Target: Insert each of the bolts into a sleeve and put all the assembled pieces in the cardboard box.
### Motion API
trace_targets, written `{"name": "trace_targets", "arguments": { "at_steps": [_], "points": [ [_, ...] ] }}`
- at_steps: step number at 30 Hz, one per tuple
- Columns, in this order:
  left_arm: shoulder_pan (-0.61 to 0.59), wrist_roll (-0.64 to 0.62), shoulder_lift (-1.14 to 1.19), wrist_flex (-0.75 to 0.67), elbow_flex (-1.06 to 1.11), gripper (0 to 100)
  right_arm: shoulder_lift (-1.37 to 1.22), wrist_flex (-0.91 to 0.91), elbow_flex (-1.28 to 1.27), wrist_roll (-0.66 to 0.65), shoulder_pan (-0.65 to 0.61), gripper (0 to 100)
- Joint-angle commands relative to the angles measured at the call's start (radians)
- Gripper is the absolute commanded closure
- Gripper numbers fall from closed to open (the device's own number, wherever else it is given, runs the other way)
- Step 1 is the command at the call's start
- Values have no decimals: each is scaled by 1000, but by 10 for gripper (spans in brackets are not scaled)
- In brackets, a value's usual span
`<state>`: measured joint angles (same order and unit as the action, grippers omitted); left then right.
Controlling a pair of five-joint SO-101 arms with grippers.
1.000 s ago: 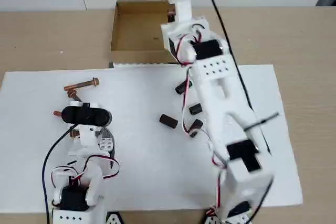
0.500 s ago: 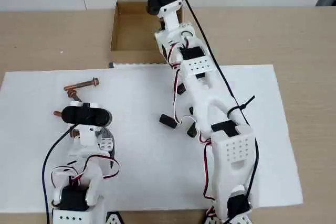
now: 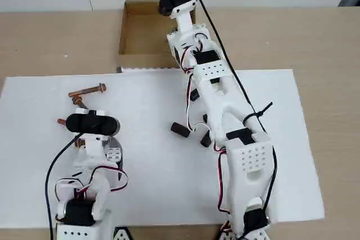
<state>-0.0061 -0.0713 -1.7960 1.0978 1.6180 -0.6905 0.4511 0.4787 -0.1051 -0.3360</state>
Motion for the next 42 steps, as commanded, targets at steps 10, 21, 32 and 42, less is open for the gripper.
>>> {"name": "trace_targets", "arguments": {
  "at_steps": [10, 21, 32, 42],
  "points": [
    [-5, 2, -5, -3, -5, 994, 251, 506, 92, -3, -21, 995],
    [-5, 2, -5, -3, -5, 994, 375, 900, 92, -9, -28, 995],
    [-5, 2, -5, -3, -5, 994, 400, 1241, 87, -20, -124, 995],
    [-5, 2, -5, -3, -5, 994, 403, 1253, 17, -273, -180, 995]
  ]
}}
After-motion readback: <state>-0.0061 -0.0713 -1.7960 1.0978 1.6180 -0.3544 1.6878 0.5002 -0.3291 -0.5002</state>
